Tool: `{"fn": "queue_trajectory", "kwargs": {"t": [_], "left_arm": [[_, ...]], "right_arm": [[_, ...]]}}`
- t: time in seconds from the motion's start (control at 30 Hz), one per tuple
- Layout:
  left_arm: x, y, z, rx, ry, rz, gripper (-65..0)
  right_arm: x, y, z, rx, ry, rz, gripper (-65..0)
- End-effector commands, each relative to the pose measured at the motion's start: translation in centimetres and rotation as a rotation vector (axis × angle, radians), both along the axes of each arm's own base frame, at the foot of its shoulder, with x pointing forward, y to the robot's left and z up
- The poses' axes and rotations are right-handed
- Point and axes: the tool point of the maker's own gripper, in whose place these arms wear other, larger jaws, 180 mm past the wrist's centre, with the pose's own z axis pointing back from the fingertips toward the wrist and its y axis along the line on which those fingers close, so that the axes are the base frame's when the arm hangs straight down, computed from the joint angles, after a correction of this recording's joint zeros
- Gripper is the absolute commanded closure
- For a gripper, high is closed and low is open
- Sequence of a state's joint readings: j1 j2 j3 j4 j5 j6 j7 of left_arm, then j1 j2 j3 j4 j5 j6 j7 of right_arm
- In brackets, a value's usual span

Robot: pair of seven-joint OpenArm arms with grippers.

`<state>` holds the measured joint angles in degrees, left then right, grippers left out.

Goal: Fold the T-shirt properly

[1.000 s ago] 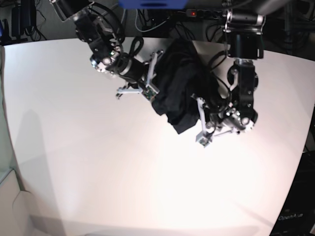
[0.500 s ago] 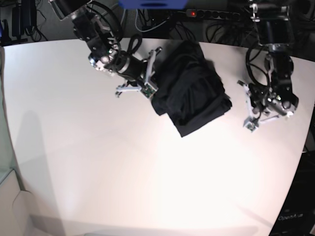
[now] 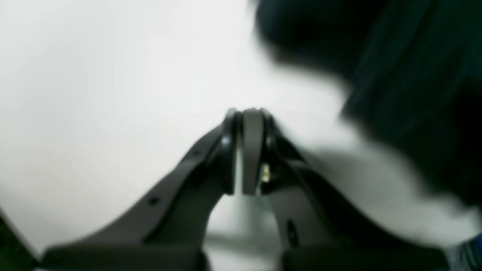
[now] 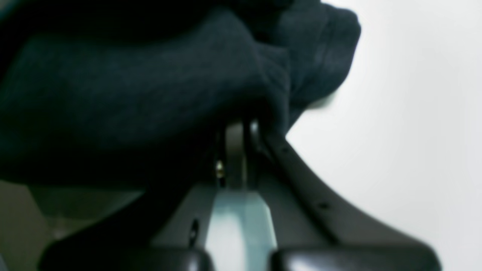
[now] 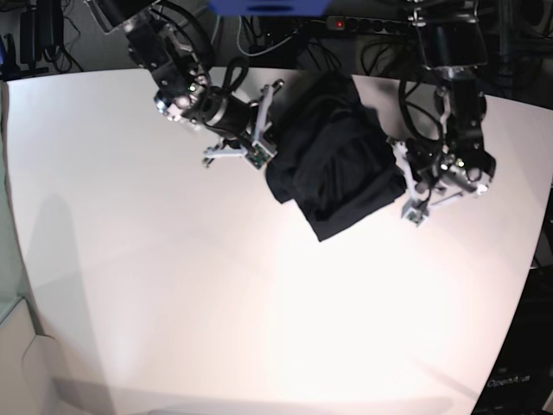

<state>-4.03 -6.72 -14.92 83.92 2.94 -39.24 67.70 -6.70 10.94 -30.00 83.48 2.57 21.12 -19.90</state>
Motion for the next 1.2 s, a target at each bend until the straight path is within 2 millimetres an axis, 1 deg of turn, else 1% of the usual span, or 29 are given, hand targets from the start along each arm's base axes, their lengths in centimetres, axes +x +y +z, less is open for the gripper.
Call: {"fn": "queue_trajectory", "kwargs": {"t": [0.0,0.1,0.17,0.27,0.3,0.37,0.4,0.5,0.53,0.7,0.73,0.83,0.93,1.0,1.03,1.07,1.17], "left_arm": [[1.6,-2.1,0.5,-0.079,-0.041,-0.023,-3.6],[3.8,-3.3,0.6,-0.117,-0.038,-0.026,-3.6],[5.1,-5.1,0.5,-0.150,-0.044,-0.060,-3.6],[6.3,-8.0,-0.2,-0.213,-0.040,-0.097,-3.6],[6.7,-8.6,-0.2,-0.227,-0.042,-0.105,-3.6],[7.0,-9.4,-0.5,-0.245,-0.032,-0.115,-3.6],[7.2,-10.2,-0.6,-0.261,-0.030,-0.121,-3.6],[8.0,-10.5,-0.1,-0.273,-0.043,-0.122,-3.6],[8.3,-10.5,0.1,-0.270,-0.046,-0.123,-3.6],[9.7,-9.5,1.4,-0.253,-0.081,-0.118,-3.6],[10.0,-8.7,1.7,-0.243,-0.089,-0.112,-3.6],[10.4,-7.2,2.1,-0.213,-0.093,-0.102,-3.6],[10.9,-4.7,3.0,-0.176,-0.104,-0.066,-3.6],[11.2,-2.8,4.1,-0.152,-0.135,-0.032,-3.6],[11.3,-1.9,4.7,-0.138,-0.146,-0.018,-3.6],[10.9,-0.7,4.7,-0.116,-0.140,-0.001,-3.6],[9.2,1.4,4.3,-0.068,-0.115,0.025,-3.6]], "right_arm": [[-2.7,-2.2,-3.1,-0.152,0.112,0.021,0.0],[-3.9,-2.1,-3.6,-0.148,0.137,0.019,0.0],[-4.5,-2.1,-3.9,-0.147,0.152,0.017,0.0],[-5.4,-2.1,-4.2,-0.147,0.171,0.019,0.0],[-5.5,-2.1,-4.2,-0.147,0.172,0.019,0.0],[-5.6,-2.1,-4.3,-0.148,0.173,0.018,0.0],[-5.9,-2.3,-4.4,-0.151,0.179,0.018,0.0],[-5.9,-2.5,-4.5,-0.157,0.180,0.015,0.0],[-5.7,-3.3,-4.6,-0.167,0.180,0.001,0.0],[-4.0,-6.1,-4.6,-0.181,0.170,-0.086,0.0],[-3.6,-6.5,-4.5,-0.177,0.158,-0.099,0.0],[-2.5,-9.0,-4.3,-0.195,0.126,-0.137,0.0],[-1.6,-11.2,-4.1,-0.216,0.115,-0.185,0.0],[-0.9,-12.7,-3.7,-0.224,0.102,-0.226,0.0],[-0.6,-13.2,-3.5,-0.224,0.095,-0.241,0.0],[-0.3,-13.6,-3.4,-0.224,0.089,-0.254,0.0],[-0.1,-14.1,-3.3,-0.222,0.083,-0.269,0.0]]}}
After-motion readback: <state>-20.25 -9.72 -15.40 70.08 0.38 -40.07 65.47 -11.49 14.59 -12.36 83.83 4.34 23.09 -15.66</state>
